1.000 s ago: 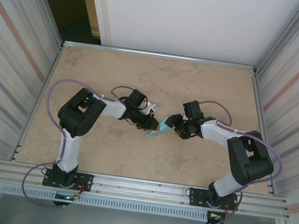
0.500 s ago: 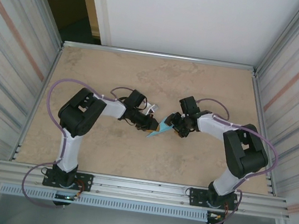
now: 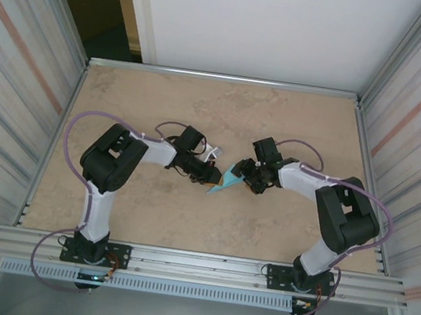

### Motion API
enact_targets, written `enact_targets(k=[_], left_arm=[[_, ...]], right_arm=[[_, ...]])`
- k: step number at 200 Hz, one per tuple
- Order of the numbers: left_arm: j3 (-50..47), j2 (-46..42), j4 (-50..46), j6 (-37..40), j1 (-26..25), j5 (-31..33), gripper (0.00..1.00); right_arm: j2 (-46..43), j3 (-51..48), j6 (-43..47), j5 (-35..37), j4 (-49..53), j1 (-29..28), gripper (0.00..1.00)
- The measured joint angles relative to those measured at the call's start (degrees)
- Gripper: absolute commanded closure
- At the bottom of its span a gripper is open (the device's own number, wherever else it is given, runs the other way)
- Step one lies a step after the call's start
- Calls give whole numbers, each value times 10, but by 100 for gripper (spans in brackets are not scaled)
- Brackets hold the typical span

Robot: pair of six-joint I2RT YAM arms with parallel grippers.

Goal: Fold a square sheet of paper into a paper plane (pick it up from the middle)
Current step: Fold the wing for the fifth time at the center of the table.

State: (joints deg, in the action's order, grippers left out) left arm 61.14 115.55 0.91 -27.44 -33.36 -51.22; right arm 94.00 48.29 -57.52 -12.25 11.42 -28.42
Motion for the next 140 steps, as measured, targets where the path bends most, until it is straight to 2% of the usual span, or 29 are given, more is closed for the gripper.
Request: enact_targets(k=[34, 79, 140], left_arm=[[7, 1, -14, 4, 0, 0, 89], [24, 9, -31, 6, 0, 0, 89], [28, 19, -45, 6, 0, 0, 88]], right_arm=[[-33, -35, 26, -3, -16, -1, 28], [-35, -36, 56, -7, -19, -9, 24], [-7, 4, 57, 1, 27, -13, 27]])
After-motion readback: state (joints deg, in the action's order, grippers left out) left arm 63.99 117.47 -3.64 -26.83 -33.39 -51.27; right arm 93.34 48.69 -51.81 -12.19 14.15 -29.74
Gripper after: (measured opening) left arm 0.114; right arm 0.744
